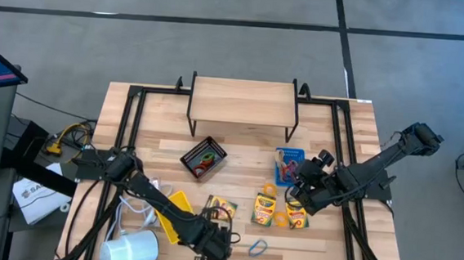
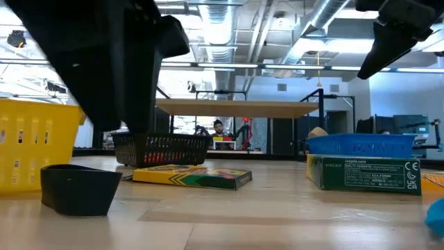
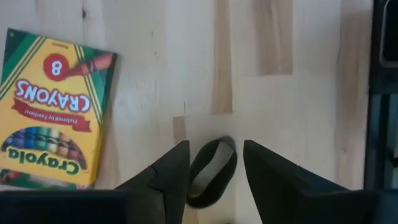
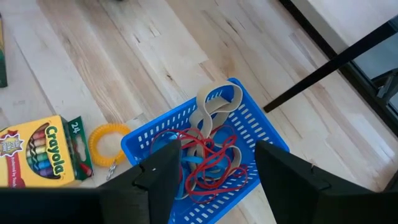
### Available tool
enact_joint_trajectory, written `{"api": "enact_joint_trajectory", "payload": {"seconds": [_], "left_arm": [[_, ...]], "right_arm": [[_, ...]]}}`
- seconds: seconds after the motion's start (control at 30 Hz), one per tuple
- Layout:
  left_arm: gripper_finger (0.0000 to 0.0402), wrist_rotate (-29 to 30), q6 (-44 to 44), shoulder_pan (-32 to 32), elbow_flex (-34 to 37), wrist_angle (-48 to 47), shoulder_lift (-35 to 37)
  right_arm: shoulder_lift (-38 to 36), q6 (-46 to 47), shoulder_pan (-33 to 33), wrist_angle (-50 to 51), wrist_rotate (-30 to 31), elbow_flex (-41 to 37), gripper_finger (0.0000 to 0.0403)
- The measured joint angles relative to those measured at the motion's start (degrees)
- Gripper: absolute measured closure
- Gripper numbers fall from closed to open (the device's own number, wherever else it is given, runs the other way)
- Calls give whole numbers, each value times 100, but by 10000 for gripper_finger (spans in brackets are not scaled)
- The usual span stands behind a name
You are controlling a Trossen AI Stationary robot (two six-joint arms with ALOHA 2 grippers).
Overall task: Pick & Place Office Desk Supplies
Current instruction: Put the black rubber band into the blue bin
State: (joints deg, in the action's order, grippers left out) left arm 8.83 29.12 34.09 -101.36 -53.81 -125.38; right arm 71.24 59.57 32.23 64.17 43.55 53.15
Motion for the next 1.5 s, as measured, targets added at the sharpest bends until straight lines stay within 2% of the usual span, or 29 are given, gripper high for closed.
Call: {"api": "enact_joint_trajectory", "payload": {"seconds": [0.33, 0.47, 0.8, 1.07, 1.5], "left_arm": [[240, -96, -345, -147, 233, -450, 2], [238, -473, -326, -190, 472, -243, 5], [237, -499, -281, -188, 479, -207, 4], [237, -769, -315, -252, 975, 482, 41], [237, -849, -215, -267, 994, 519, 52]], "right_arm": [[0, -2, 0, -13, -4, 0, 200], [0, 0, 0, -14, -7, 0, 200], [0, -2, 0, -14, -9, 0, 200], [0, 4, 19, -41, -9, 0, 200], [0, 46, 39, -47, -7, 0, 200]]}}
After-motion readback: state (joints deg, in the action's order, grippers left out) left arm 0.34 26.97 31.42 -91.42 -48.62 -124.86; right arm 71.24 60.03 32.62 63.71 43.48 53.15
